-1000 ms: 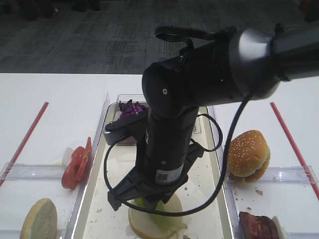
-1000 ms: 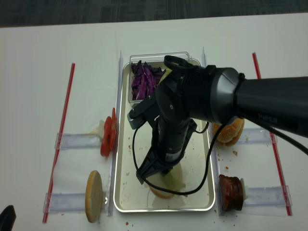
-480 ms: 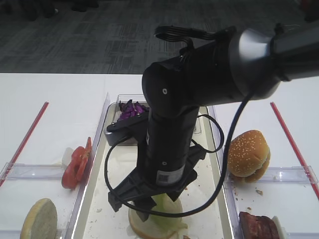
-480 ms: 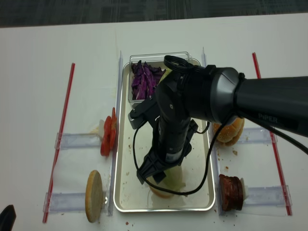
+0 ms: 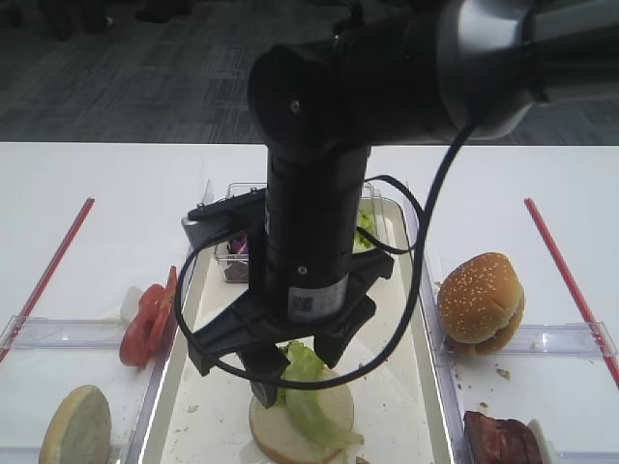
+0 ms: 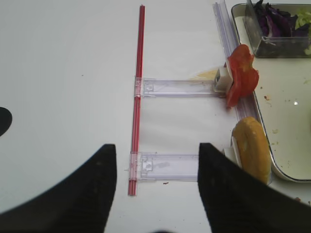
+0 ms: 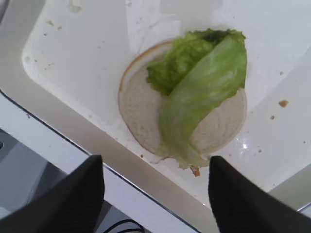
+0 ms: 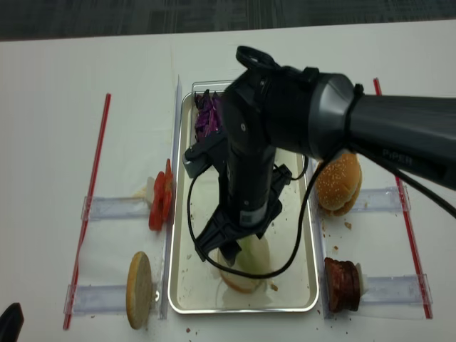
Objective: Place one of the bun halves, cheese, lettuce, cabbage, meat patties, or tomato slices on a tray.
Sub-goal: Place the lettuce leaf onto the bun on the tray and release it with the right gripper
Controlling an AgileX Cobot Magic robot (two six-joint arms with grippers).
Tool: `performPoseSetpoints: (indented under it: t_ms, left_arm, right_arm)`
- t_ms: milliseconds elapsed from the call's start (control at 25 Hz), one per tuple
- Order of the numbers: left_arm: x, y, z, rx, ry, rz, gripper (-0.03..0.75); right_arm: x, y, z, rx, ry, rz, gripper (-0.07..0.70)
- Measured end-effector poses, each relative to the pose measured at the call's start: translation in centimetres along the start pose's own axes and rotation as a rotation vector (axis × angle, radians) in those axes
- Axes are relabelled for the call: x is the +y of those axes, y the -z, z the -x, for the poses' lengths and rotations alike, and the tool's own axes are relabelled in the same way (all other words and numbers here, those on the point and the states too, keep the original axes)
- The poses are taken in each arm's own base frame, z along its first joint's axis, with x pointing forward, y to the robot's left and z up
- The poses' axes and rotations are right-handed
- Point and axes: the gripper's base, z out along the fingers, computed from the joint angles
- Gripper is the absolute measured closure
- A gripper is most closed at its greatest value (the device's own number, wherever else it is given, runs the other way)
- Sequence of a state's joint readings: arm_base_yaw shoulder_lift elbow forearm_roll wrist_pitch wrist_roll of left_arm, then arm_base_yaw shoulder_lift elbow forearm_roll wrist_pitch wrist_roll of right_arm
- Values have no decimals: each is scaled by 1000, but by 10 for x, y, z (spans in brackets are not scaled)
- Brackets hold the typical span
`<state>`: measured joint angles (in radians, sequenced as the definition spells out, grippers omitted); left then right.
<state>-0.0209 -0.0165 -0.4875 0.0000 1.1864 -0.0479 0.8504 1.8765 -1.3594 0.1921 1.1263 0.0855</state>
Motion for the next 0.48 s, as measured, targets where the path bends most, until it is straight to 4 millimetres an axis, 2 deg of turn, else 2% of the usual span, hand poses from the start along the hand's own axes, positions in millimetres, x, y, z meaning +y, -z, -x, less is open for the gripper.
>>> performPoseSetpoints:
  t_ms: [280,480]
  left_arm:
    - [0,0,0,0,0,0,356]
    - [0,0,0,0,0,0,356]
  right_arm:
    - [7,27,10,-27,23,7,160]
    - [8,32,13,-43,27,10,161]
